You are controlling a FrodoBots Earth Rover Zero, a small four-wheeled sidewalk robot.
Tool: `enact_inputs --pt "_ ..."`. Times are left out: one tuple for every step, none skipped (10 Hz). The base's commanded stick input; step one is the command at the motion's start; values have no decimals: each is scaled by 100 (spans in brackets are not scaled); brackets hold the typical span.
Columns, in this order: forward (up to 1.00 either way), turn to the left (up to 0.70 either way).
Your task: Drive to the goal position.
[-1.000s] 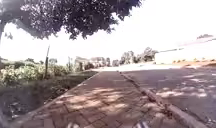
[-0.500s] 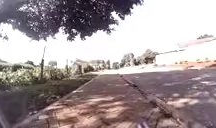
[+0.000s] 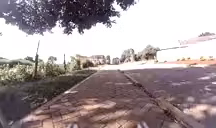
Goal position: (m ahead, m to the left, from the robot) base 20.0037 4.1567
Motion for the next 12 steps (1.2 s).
enact_inputs --pt "100 0" --pt "100 0" --pt "100 0" --pt "100 0" --pt "100 0" --pt "100 0" --pt "100 0" --pt "100 0" --pt "100 0" --pt "100 0" --pt "100 0" --pt "100 0"
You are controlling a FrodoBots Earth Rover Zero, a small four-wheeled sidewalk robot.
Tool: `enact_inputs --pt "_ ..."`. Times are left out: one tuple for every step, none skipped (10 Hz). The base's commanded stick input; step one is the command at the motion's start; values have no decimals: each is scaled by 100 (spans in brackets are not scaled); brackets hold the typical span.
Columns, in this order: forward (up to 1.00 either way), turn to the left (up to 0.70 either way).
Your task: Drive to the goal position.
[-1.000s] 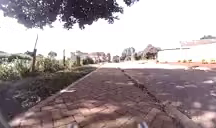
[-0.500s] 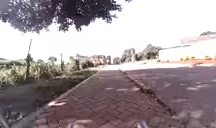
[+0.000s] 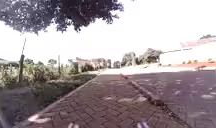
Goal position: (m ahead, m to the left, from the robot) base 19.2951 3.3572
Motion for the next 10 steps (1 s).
enact_inputs --pt "100 0" --pt "100 0" --pt "100 0" --pt "100 0" --pt "100 0" --pt "100 0" --pt "100 0" --pt "100 0" --pt "100 0" --pt "100 10"
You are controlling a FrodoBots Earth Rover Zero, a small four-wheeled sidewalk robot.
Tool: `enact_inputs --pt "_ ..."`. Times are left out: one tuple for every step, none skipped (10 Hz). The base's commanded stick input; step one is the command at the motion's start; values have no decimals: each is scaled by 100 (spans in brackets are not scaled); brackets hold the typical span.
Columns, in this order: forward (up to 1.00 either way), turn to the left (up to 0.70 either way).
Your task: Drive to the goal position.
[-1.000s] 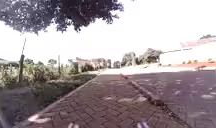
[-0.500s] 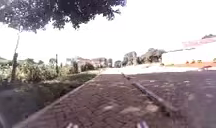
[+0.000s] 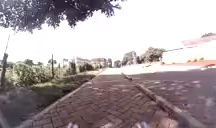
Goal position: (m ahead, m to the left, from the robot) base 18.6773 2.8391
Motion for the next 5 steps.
enact_inputs --pt "100 34" --pt "100 12" --pt "100 0" --pt "100 0" --pt "100 0"
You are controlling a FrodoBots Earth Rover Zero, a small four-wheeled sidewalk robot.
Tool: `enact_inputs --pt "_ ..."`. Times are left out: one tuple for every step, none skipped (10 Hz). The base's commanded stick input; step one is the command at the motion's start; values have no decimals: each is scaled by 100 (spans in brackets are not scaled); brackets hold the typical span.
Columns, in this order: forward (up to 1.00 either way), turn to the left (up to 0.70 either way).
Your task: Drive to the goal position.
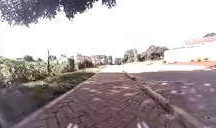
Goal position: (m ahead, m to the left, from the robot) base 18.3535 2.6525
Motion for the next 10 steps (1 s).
enact_inputs --pt "100 0" --pt "100 0" --pt "100 0" --pt "100 0" --pt "100 0" --pt "100 0" --pt "100 0" --pt "100 0" --pt "100 0" --pt "100 0"
